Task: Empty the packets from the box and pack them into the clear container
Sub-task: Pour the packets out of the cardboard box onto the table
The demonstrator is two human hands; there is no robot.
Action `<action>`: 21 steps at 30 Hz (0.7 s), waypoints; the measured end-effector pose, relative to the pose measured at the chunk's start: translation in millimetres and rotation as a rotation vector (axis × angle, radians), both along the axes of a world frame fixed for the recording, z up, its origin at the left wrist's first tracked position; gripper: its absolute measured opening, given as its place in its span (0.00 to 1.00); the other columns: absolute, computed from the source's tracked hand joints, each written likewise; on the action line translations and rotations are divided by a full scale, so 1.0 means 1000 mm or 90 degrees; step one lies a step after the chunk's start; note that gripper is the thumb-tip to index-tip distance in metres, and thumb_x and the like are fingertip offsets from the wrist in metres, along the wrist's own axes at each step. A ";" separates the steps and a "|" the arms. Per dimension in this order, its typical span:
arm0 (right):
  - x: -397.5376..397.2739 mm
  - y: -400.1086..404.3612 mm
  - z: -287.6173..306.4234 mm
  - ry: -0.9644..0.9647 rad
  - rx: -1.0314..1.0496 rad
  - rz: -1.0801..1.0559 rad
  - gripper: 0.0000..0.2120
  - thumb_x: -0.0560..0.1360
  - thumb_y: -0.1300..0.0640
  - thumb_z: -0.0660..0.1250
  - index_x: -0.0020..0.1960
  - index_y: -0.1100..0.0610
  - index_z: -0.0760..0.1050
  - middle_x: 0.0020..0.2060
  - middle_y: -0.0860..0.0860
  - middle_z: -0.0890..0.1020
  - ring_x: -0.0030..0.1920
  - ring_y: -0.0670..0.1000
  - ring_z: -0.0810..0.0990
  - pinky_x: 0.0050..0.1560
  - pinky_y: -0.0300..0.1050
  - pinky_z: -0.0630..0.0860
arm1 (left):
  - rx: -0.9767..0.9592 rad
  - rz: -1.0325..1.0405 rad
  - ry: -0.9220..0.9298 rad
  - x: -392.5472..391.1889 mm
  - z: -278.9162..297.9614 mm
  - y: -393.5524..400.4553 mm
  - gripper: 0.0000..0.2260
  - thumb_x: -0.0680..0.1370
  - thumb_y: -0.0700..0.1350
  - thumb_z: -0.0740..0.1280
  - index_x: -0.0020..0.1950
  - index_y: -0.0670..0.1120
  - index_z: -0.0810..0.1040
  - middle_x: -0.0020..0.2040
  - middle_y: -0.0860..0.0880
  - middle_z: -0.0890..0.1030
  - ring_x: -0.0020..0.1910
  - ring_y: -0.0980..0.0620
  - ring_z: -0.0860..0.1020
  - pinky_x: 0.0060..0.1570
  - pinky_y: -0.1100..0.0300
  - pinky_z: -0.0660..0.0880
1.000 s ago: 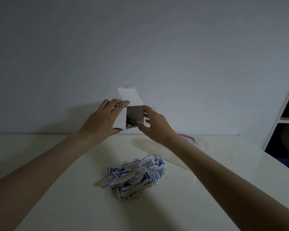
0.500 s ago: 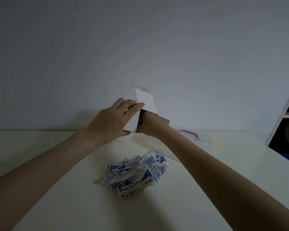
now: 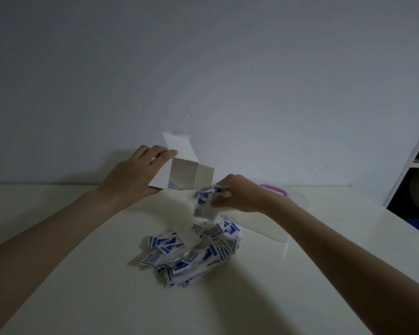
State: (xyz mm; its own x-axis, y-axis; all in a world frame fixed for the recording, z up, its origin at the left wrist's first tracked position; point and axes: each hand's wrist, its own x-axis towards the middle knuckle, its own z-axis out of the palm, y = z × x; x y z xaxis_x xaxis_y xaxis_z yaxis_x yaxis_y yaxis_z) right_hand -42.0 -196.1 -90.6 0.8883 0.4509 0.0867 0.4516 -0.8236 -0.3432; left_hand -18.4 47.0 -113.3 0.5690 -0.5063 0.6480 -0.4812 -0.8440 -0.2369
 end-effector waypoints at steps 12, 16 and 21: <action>-0.006 0.047 0.011 -0.029 -0.108 0.076 0.34 0.72 0.45 0.68 0.73 0.56 0.62 0.69 0.52 0.69 0.68 0.53 0.69 0.68 0.45 0.66 | -0.074 -0.103 -0.047 -0.016 0.003 -0.023 0.42 0.59 0.46 0.80 0.68 0.46 0.63 0.59 0.48 0.67 0.55 0.48 0.67 0.38 0.49 0.81; -0.002 0.066 0.006 -0.010 -0.168 0.060 0.25 0.76 0.50 0.64 0.69 0.59 0.66 0.65 0.55 0.74 0.64 0.55 0.73 0.63 0.44 0.68 | -0.068 -0.138 -0.082 -0.021 0.005 -0.024 0.40 0.60 0.47 0.79 0.67 0.44 0.64 0.59 0.48 0.67 0.56 0.48 0.68 0.42 0.51 0.81; -0.008 0.056 0.007 -0.160 -0.023 0.146 0.12 0.77 0.64 0.61 0.56 0.61 0.80 0.53 0.56 0.83 0.52 0.55 0.80 0.55 0.44 0.74 | -0.154 -0.094 -0.027 -0.013 -0.011 0.005 0.41 0.57 0.40 0.81 0.67 0.43 0.67 0.61 0.47 0.69 0.58 0.49 0.67 0.52 0.50 0.74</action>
State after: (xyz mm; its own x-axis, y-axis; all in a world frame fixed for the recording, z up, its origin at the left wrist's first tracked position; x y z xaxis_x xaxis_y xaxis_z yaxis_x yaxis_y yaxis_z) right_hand -49.6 -140.0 -83.5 0.7160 0.6434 0.2708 0.6935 -0.7002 -0.1697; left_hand -31.2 52.5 -123.9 0.4708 -0.4094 0.7815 -0.5968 -0.8002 -0.0596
